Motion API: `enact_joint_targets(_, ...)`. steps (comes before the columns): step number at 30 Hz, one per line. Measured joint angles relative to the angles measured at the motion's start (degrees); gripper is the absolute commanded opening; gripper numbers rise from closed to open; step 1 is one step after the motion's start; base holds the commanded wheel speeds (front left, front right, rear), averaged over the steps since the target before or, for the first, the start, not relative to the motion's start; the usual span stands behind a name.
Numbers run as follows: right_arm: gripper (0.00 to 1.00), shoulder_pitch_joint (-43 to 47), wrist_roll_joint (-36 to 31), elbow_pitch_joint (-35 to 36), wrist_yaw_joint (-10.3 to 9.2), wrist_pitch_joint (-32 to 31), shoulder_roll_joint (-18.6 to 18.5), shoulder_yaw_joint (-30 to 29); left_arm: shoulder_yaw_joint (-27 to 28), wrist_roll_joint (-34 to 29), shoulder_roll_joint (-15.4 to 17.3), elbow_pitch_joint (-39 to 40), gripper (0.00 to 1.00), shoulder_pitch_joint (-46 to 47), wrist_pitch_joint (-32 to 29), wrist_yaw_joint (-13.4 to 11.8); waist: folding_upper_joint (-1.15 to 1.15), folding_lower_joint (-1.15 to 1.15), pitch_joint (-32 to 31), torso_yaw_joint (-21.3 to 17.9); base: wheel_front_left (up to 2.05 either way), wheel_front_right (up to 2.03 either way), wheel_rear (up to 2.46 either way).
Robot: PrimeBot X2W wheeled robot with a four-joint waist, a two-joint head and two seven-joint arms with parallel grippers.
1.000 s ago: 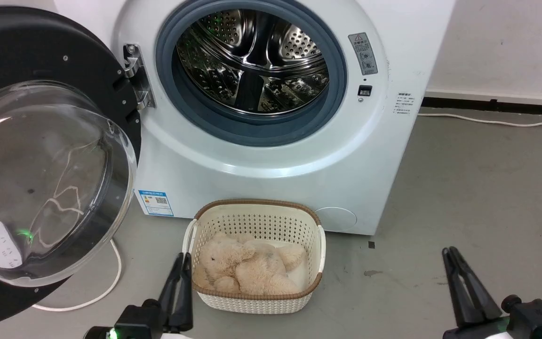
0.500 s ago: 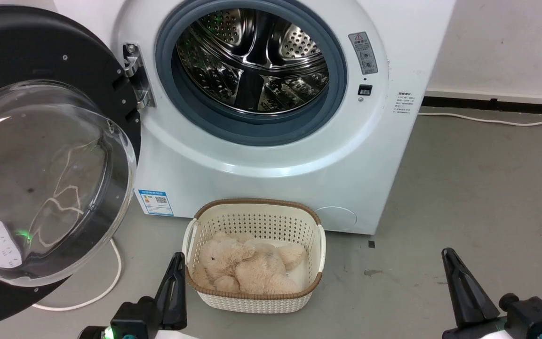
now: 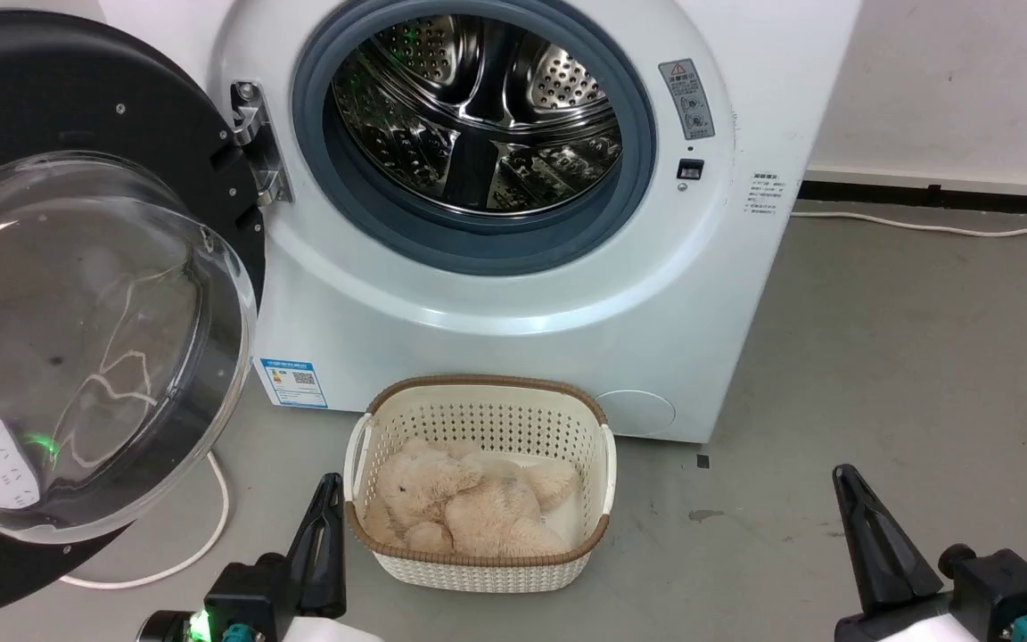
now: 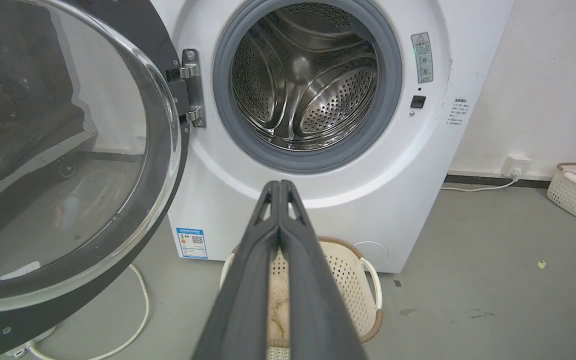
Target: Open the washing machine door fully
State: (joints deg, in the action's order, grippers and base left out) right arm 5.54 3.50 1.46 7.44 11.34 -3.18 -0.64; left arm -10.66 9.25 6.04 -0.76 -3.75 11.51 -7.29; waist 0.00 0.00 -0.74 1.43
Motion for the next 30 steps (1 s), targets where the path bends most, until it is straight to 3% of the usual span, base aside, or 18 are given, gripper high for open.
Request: enact_joint_targets(30, 0.0, -1.31, -1.02, -0.51, 0.0, -3.32, 0.0, 0.14, 3.09, -2.63, -1.2, 0.14, 0.0, 0.57, -3.49, 2.43, 0.0, 0.0, 0.23, -0.45, 0.0, 0.0, 0.0)
